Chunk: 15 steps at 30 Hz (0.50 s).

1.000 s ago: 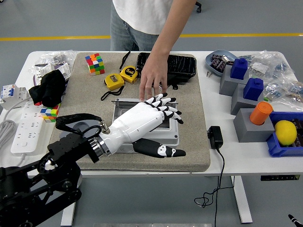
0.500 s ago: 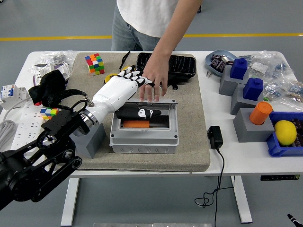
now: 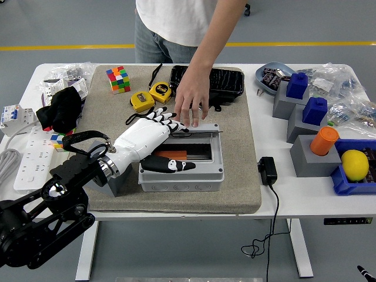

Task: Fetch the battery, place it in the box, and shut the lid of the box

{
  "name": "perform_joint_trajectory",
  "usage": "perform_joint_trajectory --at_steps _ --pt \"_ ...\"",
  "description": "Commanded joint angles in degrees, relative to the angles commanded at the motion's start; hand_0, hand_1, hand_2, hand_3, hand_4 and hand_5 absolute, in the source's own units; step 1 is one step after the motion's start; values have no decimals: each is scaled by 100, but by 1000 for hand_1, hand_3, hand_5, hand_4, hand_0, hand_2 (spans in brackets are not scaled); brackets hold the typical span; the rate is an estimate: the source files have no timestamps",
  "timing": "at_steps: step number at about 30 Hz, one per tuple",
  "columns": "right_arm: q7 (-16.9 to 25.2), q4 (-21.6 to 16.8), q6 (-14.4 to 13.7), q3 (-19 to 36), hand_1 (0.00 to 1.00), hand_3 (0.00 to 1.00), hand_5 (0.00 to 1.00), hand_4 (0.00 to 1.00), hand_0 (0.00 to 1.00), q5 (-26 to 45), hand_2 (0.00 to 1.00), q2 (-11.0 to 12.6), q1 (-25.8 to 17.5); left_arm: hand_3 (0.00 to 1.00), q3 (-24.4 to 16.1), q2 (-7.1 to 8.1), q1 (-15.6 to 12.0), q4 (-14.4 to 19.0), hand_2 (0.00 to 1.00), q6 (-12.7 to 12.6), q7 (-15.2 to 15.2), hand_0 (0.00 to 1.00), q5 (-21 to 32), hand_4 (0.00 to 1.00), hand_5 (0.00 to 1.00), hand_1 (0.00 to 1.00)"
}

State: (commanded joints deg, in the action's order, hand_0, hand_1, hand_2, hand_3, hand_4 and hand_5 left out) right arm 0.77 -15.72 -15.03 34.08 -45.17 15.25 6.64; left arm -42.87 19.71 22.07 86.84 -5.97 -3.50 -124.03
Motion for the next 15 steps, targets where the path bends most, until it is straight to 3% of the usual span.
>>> perform_joint_trajectory --at_steps 15 --pt "1 -2 -3 -13 773 764 998 998 803 0 748 2 -17 771 188 23 -108 237 839 70 -28 998 -21 998 998 957"
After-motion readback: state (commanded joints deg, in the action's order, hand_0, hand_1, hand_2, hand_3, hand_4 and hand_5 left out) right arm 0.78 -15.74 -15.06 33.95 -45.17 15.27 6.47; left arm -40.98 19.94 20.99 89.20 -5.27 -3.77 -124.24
